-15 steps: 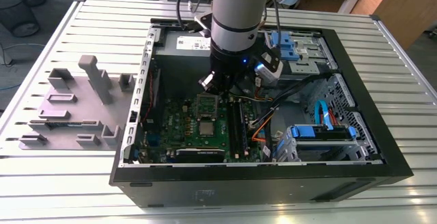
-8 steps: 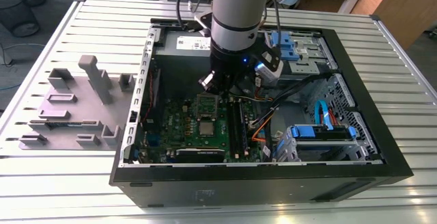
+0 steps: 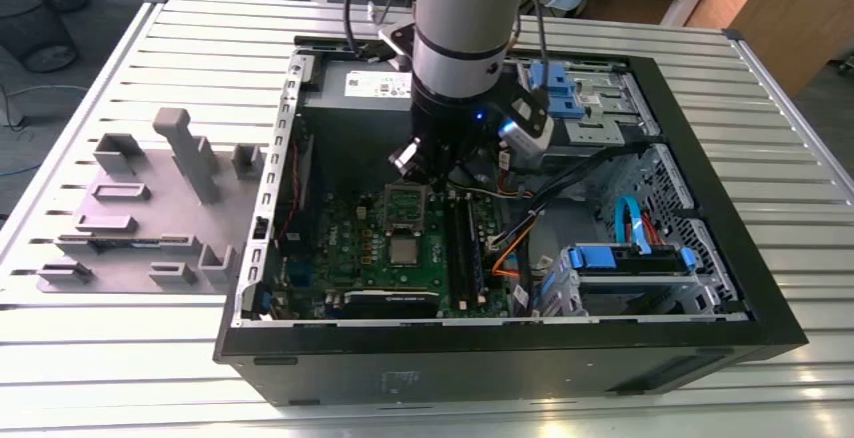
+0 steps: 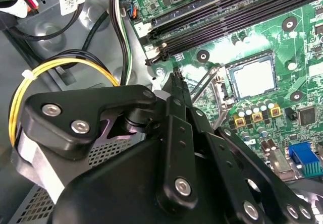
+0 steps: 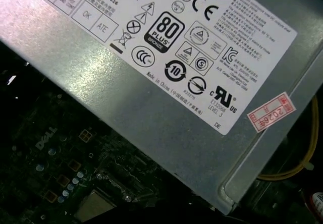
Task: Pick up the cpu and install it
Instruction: 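Close the cpu cover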
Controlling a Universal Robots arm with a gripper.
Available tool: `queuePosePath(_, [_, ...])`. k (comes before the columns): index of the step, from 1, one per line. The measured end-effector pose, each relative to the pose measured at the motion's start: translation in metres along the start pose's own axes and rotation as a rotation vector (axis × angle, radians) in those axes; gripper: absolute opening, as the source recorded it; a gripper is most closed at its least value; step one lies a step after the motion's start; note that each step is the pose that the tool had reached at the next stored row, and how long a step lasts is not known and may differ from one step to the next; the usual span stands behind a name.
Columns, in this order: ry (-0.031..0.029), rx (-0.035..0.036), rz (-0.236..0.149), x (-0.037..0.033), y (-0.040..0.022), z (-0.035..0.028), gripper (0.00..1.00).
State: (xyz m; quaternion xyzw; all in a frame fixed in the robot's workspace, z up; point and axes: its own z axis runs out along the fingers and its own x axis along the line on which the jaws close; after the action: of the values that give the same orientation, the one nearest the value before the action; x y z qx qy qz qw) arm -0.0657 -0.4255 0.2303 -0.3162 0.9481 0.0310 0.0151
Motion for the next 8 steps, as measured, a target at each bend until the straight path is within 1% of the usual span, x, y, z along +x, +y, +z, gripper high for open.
queuePosePath(8, [0.0009,-0.0010,-0.020,-0.0008,0.0011,0.0000,0.11])
